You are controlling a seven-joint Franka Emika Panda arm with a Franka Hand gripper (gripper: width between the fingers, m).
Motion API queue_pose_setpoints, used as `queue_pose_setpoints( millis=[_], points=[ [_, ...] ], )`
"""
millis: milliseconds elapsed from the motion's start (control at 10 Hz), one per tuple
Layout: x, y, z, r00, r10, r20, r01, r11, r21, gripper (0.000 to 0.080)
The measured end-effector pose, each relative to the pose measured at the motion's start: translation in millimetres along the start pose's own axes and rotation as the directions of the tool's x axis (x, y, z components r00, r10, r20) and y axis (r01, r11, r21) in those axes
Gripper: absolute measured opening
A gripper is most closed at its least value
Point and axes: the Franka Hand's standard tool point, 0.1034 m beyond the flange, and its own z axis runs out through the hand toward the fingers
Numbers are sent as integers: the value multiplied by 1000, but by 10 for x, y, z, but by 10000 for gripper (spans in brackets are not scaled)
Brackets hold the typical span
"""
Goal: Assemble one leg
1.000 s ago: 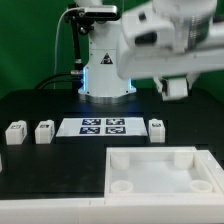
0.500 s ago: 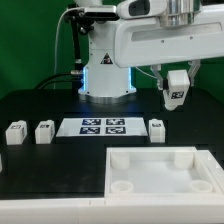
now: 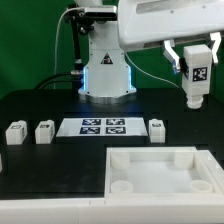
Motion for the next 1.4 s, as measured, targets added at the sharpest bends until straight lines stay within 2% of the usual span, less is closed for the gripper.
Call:
queue_pose_setpoints(
  millis=[200,400,500,600,700,800,1300,1400],
  points=[
    [-50,4,27,998,-4,-65,5,1000,3,290],
    [-78,17,82,998,-29,-61,29,1000,0,290],
    [-119,35,272,994,-82,-66,82,997,-9,290],
    [-58,33,457,991,-129,-33,128,992,-12,290],
    [120,49,532,985,-162,-56,161,987,-24,290],
    [143,105,627,984,-170,-57,168,985,-32,290],
    [121,87,674,985,-164,-54,163,986,-29,290],
    [58,97,762,985,-162,-61,161,987,-30,290]
  ],
)
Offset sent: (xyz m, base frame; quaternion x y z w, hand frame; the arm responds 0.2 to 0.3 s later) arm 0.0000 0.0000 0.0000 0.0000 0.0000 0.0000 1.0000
